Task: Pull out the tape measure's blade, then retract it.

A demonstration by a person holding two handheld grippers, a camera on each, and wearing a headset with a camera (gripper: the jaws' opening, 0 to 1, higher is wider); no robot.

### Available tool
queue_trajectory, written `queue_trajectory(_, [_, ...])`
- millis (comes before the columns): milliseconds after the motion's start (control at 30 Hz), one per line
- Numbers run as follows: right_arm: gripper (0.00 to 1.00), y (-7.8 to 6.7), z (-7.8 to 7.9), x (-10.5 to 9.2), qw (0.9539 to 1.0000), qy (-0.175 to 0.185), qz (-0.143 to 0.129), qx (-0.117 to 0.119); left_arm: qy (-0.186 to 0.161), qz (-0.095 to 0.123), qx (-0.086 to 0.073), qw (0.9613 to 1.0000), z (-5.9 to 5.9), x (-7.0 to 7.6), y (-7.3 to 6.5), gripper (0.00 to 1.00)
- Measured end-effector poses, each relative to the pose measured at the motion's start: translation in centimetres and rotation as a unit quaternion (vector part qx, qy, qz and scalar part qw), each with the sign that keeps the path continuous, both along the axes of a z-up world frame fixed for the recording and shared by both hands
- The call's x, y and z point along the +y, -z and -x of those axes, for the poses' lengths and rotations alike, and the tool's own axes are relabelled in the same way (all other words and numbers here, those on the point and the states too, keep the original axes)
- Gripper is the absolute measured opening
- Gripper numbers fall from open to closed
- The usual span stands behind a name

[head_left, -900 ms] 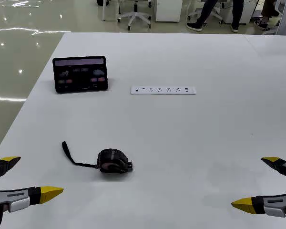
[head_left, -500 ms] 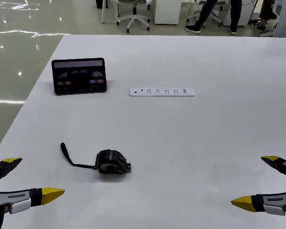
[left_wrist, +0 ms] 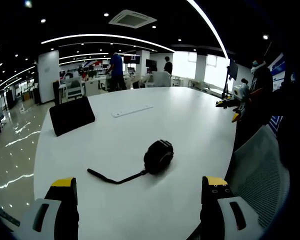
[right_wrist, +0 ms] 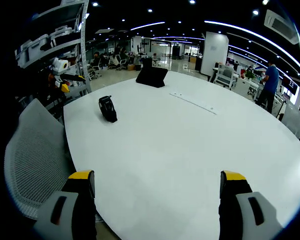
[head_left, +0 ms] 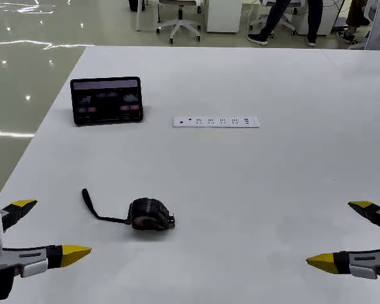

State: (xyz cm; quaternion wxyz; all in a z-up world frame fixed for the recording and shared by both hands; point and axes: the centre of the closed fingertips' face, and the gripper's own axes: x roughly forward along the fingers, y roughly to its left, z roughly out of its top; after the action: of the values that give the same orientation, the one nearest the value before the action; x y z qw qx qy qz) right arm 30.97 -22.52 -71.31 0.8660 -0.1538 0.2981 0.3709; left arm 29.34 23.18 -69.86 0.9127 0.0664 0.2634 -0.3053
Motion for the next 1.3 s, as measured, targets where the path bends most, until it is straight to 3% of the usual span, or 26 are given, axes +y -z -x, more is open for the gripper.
queue_trajectory(100, [1.00, 0.1, -0.2, 0.8, 0.9999, -0.010, -0.003, 0.005, 0.015, -0.009, -0.002, 0.9998, -0.7, -0.7, 0.0, 1.00])
queue_trajectory(233, [1.00, -0.5, -0.6, 2.7, 0.9994, -0.034, -0.009, -0.004, 0.039, -0.014, -0.005, 0.9991, -1.9, -2.0, -0.3, 1.00])
queue_trajectory(333, [1.00, -0.8, -1.1, 4.1, 0.9987, -0.049, -0.014, -0.008, 0.061, -0.025, 0.004, 0.9978, -2.7, -3.0, -0.1, 1.00])
queue_trajectory(367, [0.99, -0.8, -1.3, 4.8, 0.9982, -0.057, -0.016, -0.007, 0.088, -0.036, 0.011, 0.9954, -2.8, -3.9, 0.0, 1.00])
queue_trajectory(500, [0.98, -0.8, -1.9, 6.9, 0.9964, -0.083, -0.013, -0.010, 0.128, -0.044, 0.036, 0.9901, -3.1, -6.3, 0.1, 1.00])
queue_trajectory(667, [0.98, -1.1, -2.9, 9.4, 0.9934, -0.113, -0.016, -0.012, 0.163, -0.081, 0.029, 0.9829, -4.7, -8.0, 0.0, 1.00])
queue_trajectory(767, [0.95, -0.7, -3.6, 10.3, 0.9921, -0.125, -0.008, -0.006, 0.197, -0.115, 0.041, 0.9727, -5.0, -8.7, 0.9, 1.00])
queue_trajectory(800, [0.96, -0.6, -3.8, 10.9, 0.9914, -0.130, -0.005, -0.010, 0.216, -0.130, 0.059, 0.9660, -4.8, -8.8, 1.6, 1.00])
queue_trajectory(833, [0.96, -0.6, -3.8, 11.4, 0.9912, -0.132, -0.003, -0.010, 0.232, -0.148, 0.064, 0.9592, -4.7, -8.8, 2.1, 1.00])
queue_trajectory(867, [0.96, -0.3, -4.0, 11.7, 0.9908, -0.135, 0.005, -0.007, 0.242, -0.174, 0.061, 0.9527, -5.0, -8.7, 2.5, 1.00])
queue_trajectory(900, [0.96, -0.2, -4.1, 11.8, 0.9900, -0.141, 0.010, -0.008, 0.244, -0.189, 0.059, 0.9494, -5.3, -8.6, 2.9, 1.00])
queue_trajectory(933, [0.96, -0.2, -4.4, 12.2, 0.9893, -0.145, 0.014, -0.015, 0.240, -0.191, 0.073, 0.9488, -5.4, -8.6, 3.2, 1.00])
queue_trajectory(1033, [0.97, 0.1, -4.9, 13.4, 0.9880, -0.153, 0.012, -0.015, 0.223, -0.180, 0.095, 0.9533, -6.1, -8.6, 3.6, 1.00])
queue_trajectory(1133, [0.96, 0.8, -5.5, 14.7, 0.9852, -0.170, 0.022, -0.014, 0.225, -0.195, 0.073, 0.9518, -7.5, -8.5, 3.8, 1.00])
queue_trajectory(1200, [0.95, 1.2, -5.9, 15.8, 0.9832, -0.180, 0.027, -0.019, 0.246, -0.207, 0.050, 0.9457, -8.0, -9.0, 3.7, 0.96])
queue_trajectory(1267, [0.95, 1.7, -6.1, 17.0, 0.9795, -0.197, 0.037, -0.019, 0.273, -0.217, 0.042, 0.9362, -7.9, -9.5, 4.0, 0.94])
queue_trajectory(1300, [0.95, 1.9, -6.2, 17.5, 0.9777, -0.205, 0.040, -0.018, 0.283, -0.215, 0.048, 0.9335, -7.7, -9.7, 4.2, 0.94])
